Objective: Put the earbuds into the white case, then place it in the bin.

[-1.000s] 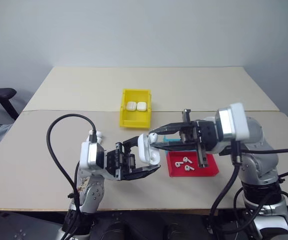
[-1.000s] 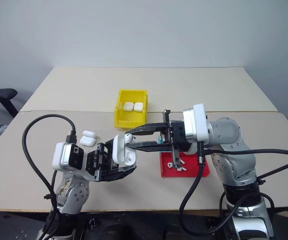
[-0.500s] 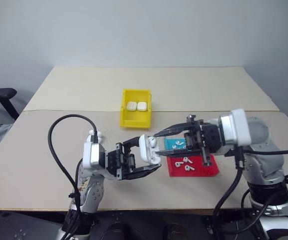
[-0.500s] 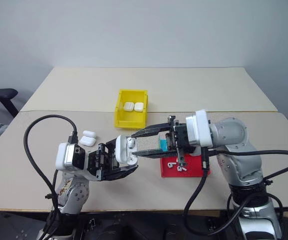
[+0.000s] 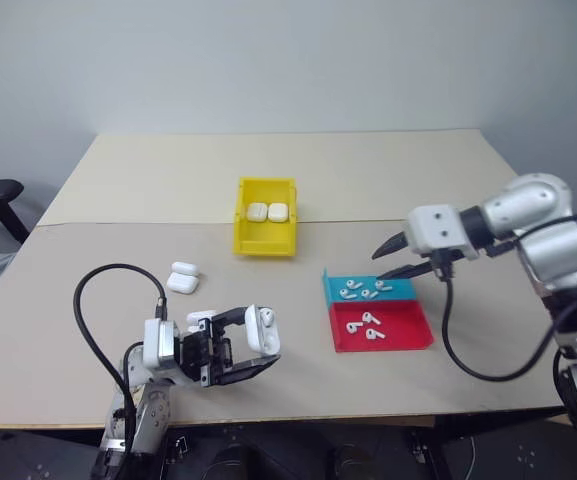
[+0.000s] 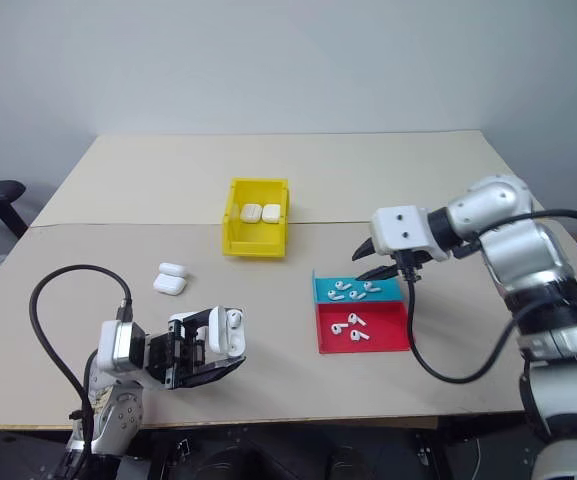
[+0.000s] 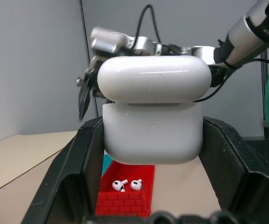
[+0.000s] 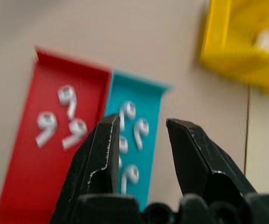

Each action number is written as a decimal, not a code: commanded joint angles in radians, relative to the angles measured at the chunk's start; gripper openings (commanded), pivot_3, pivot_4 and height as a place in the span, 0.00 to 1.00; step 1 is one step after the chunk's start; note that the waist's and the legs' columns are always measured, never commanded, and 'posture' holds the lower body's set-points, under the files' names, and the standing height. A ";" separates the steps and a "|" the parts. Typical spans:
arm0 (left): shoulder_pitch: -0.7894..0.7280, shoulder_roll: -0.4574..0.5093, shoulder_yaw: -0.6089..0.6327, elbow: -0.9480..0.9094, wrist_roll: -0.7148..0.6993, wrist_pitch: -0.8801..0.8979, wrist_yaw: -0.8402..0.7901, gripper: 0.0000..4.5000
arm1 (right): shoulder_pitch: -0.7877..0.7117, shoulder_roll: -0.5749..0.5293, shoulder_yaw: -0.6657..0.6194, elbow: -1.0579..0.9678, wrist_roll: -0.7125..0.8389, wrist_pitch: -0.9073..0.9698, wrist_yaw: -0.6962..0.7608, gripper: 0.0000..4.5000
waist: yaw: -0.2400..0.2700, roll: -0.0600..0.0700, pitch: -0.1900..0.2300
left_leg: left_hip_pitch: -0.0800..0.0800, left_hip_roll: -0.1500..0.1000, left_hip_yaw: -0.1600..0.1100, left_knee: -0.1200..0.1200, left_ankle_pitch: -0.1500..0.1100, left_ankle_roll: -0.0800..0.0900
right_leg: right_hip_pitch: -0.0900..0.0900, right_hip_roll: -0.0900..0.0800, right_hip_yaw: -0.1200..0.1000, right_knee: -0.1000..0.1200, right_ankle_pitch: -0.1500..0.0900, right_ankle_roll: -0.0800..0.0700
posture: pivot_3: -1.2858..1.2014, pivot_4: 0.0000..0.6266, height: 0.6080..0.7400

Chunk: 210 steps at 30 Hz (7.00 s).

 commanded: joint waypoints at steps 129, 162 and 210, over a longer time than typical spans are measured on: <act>-0.350 -0.162 -0.072 -0.051 -0.090 0.233 0.130 0.62 | 0.497 0.189 -0.606 -1.072 1.154 0.893 -0.752 0.17 | 0.021 0.002 0.000 | -0.001 -0.001 -0.006 0.002 0.000 0.000 | 0.003 0.001 -0.001 -0.001 0.001 0.001 | 0.52 0.24 1.00; -0.349 -0.176 -0.064 -0.046 -0.067 0.222 0.126 0.62 | 0.536 0.150 -0.526 -1.073 1.028 0.768 -0.707 0.39 | 0.022 0.002 0.000 | -0.001 -0.001 -0.007 0.002 0.000 0.000 | 0.002 0.001 -0.001 -0.001 0.001 0.001 | 0.52 0.24 1.00; -0.468 -0.201 -0.068 0.185 0.095 0.033 0.141 0.62 | 0.137 0.052 -0.276 -0.758 0.636 0.683 -0.385 0.01 | 0.023 0.002 0.000 | -0.006 0.000 -0.005 0.004 0.000 0.001 | -0.001 0.000 -0.003 -0.001 0.002 0.001 | 0.52 0.24 1.00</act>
